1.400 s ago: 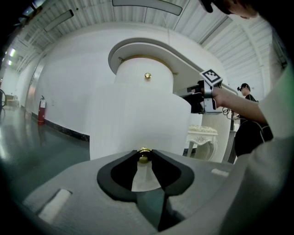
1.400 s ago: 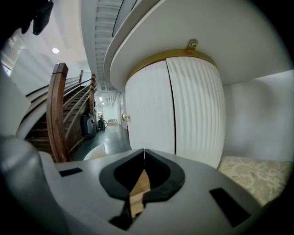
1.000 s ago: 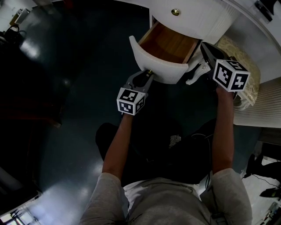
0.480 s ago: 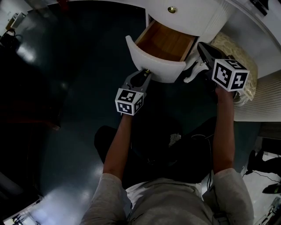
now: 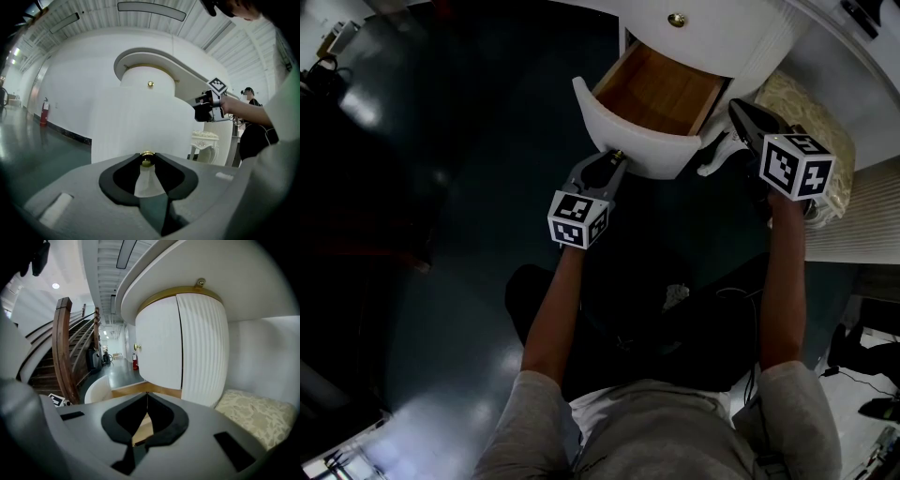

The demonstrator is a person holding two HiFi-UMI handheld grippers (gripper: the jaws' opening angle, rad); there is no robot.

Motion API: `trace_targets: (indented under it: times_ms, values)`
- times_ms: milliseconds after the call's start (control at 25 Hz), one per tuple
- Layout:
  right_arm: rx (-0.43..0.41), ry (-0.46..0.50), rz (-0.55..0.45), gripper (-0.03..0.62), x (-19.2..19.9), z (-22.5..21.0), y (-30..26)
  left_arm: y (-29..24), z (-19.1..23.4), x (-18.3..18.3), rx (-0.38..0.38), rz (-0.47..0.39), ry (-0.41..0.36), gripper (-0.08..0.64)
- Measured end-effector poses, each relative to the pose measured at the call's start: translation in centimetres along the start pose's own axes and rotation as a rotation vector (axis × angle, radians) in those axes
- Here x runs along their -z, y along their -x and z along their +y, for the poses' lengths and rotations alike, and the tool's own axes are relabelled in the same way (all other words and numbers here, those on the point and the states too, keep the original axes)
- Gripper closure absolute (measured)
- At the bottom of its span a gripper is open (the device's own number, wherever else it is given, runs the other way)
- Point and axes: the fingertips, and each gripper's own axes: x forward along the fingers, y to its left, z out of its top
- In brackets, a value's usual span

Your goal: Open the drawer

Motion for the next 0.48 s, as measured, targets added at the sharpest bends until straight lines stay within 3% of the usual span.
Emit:
trace_targets:
  times_ms: [480]
  values:
    - [-0.028,0.035,-0.036,0.577,-1.6,2.1,0.3,1.1,-0.2,0.2,0.0,0.002,-0.004,0.457]
